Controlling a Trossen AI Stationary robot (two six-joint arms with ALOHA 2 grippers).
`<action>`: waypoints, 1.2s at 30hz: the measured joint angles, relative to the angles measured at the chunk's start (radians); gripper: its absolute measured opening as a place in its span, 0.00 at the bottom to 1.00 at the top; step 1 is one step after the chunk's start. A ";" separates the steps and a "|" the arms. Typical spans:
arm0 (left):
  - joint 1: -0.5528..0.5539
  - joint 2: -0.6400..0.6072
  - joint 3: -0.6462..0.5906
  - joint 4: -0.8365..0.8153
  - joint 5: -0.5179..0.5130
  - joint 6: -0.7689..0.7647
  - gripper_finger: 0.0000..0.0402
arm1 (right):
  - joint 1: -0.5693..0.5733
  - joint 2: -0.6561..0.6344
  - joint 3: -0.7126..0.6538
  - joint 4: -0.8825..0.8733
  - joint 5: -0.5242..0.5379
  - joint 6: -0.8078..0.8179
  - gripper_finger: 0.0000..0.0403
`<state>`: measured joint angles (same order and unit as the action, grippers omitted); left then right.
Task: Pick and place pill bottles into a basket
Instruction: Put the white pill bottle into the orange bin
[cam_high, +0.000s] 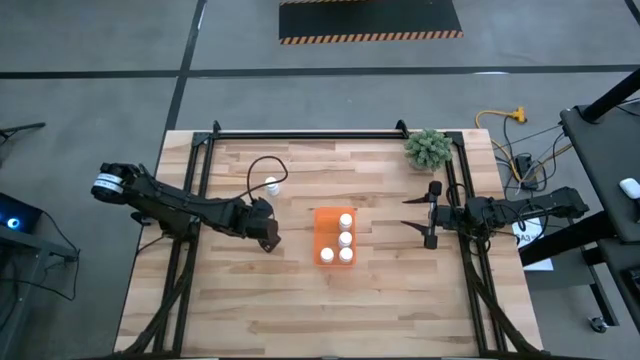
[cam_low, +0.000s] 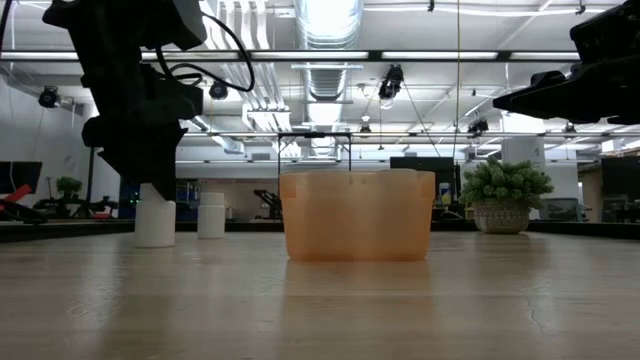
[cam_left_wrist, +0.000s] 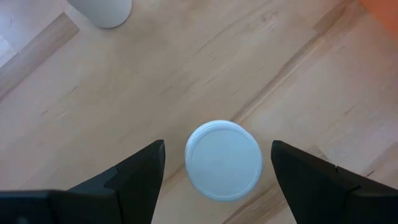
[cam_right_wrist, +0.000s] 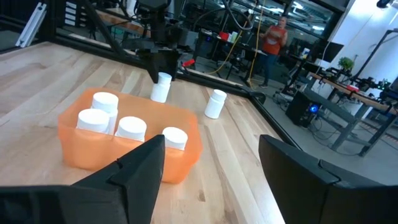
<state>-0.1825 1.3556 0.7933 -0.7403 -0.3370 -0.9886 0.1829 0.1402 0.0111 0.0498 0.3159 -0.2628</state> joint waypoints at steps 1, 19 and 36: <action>0.000 0.000 0.000 0.000 0.000 0.000 0.68 | 0.000 0.000 0.000 0.000 0.000 0.000 0.62; 0.000 0.000 0.004 -0.001 0.006 0.014 0.36 | 0.000 0.000 0.000 0.000 0.000 -0.002 0.63; 0.000 0.000 0.139 0.030 0.026 0.243 0.36 | 0.000 0.000 0.000 0.000 0.000 -0.001 0.62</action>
<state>-0.1825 1.3556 0.9326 -0.7105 -0.3106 -0.7460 0.1829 0.1398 0.0109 0.0497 0.3160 -0.2640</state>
